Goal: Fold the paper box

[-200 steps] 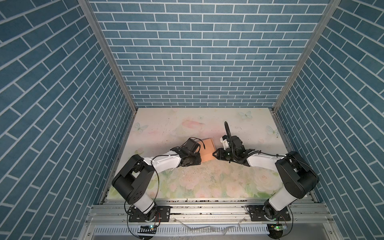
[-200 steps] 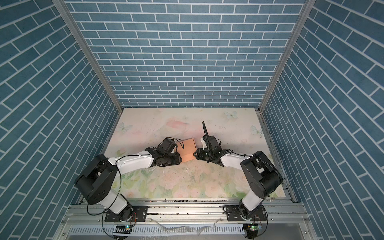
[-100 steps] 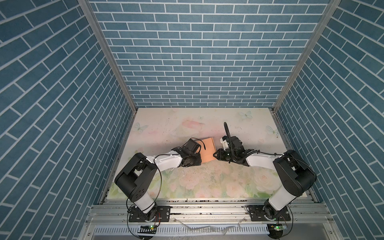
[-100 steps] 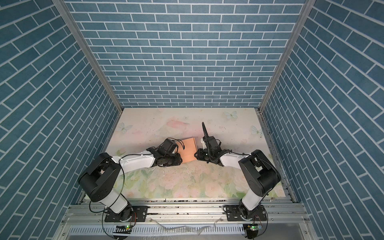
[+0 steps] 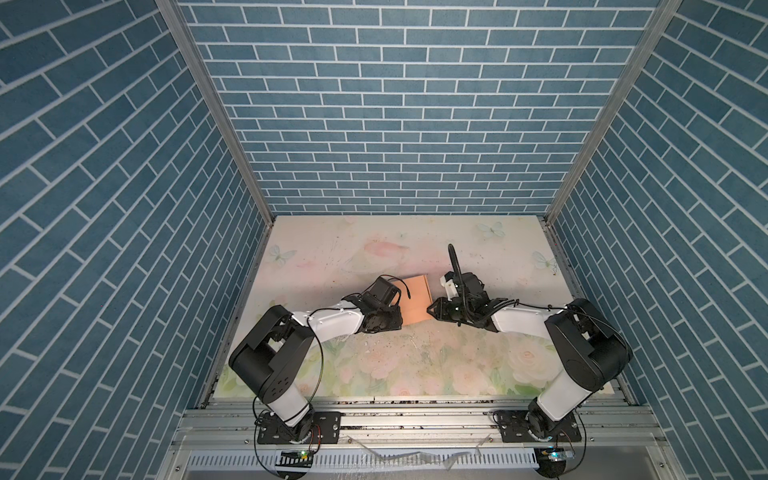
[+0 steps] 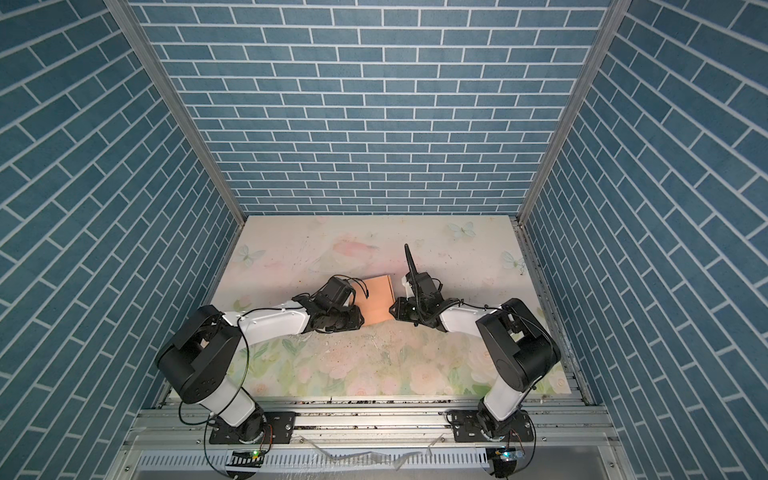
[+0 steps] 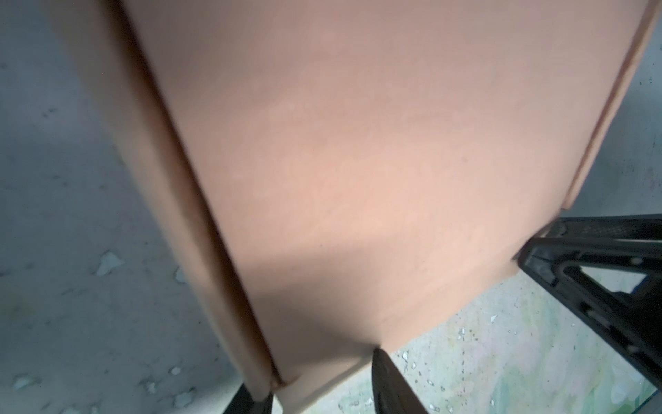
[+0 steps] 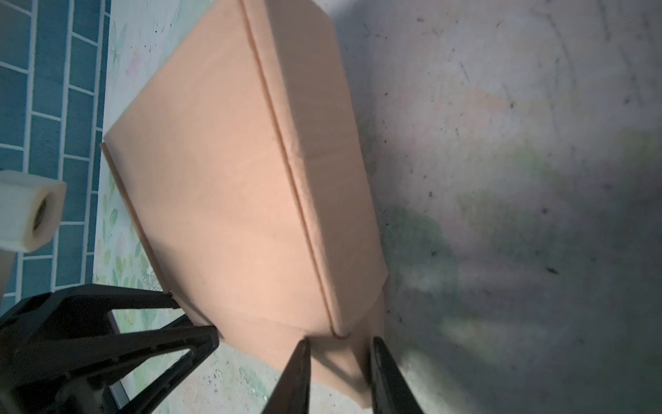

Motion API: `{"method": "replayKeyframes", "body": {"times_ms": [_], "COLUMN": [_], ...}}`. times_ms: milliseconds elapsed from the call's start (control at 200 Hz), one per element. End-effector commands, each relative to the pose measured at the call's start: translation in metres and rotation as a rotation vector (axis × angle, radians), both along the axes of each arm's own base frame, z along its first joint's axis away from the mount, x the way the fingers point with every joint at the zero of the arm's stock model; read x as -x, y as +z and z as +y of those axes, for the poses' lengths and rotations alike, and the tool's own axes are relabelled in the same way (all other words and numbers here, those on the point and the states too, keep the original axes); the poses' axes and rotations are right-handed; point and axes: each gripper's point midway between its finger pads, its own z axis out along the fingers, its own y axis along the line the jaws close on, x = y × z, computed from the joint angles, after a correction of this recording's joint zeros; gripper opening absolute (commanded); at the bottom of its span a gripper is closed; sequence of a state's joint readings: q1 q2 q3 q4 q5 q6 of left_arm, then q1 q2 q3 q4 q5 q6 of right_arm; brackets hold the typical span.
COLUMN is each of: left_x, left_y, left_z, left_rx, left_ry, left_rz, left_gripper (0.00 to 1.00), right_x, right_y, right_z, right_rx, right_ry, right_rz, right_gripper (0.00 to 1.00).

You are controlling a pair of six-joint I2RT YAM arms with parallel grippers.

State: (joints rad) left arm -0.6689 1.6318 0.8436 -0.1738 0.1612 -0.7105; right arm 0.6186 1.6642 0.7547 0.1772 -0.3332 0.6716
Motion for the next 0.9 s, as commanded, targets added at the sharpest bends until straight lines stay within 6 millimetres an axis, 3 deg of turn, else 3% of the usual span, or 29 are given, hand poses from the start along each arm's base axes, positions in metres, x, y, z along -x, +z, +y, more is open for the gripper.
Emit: {"method": "replayKeyframes", "body": {"times_ms": [0,895], "left_x": [-0.002,-0.018], "left_y": [0.005,-0.007], "left_z": [0.009,0.026], "left_rx": [-0.010,-0.006], "left_ry": [0.004,0.031], "left_rz": [-0.016,0.005], "left_gripper": [0.45,0.45], "right_x": [-0.013,-0.048], "right_y": [0.009,0.000], "right_z": [-0.001,-0.004], "right_rx": [0.015,0.031], "right_ry": [0.007,-0.024], "right_rz": [-0.055,-0.070], "right_gripper": [0.30,0.25]}}
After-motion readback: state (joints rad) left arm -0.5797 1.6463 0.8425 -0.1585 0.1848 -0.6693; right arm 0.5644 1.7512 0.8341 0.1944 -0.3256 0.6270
